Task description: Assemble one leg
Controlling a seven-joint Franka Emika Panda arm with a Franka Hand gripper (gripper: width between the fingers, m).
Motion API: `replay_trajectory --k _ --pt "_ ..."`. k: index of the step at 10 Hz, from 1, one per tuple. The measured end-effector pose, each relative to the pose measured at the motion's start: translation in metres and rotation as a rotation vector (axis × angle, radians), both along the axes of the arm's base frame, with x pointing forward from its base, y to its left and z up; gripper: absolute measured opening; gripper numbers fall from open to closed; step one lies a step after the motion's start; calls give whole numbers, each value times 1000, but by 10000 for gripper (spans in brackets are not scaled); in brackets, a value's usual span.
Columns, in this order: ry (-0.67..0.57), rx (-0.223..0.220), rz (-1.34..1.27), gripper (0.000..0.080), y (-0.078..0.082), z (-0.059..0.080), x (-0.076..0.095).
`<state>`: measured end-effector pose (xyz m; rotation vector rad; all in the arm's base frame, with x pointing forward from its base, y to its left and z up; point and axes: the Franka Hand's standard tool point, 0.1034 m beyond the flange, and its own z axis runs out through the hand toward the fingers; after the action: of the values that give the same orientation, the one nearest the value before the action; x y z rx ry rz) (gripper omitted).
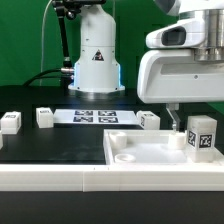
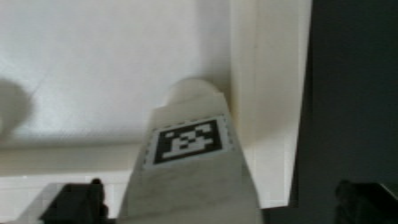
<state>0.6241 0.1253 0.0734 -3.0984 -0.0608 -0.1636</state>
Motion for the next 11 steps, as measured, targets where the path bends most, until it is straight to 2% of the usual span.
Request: replay_trajectory --k 2,3,4,5,6,9,11 --pt "-2 -2 8 649 -1 -1 -1" --pt "-2 -2 7 554 -1 -1 -1" --pt "-2 -2 7 554 -1 -1 -1" --pt "-2 -2 7 368 -1 -1 -1" --pt "-2 -3 -6 293 -4 -1 0" --pt "-4 6 -96 293 -4 -2 0" --pt "-16 30 -373 293 -5 -2 -1"
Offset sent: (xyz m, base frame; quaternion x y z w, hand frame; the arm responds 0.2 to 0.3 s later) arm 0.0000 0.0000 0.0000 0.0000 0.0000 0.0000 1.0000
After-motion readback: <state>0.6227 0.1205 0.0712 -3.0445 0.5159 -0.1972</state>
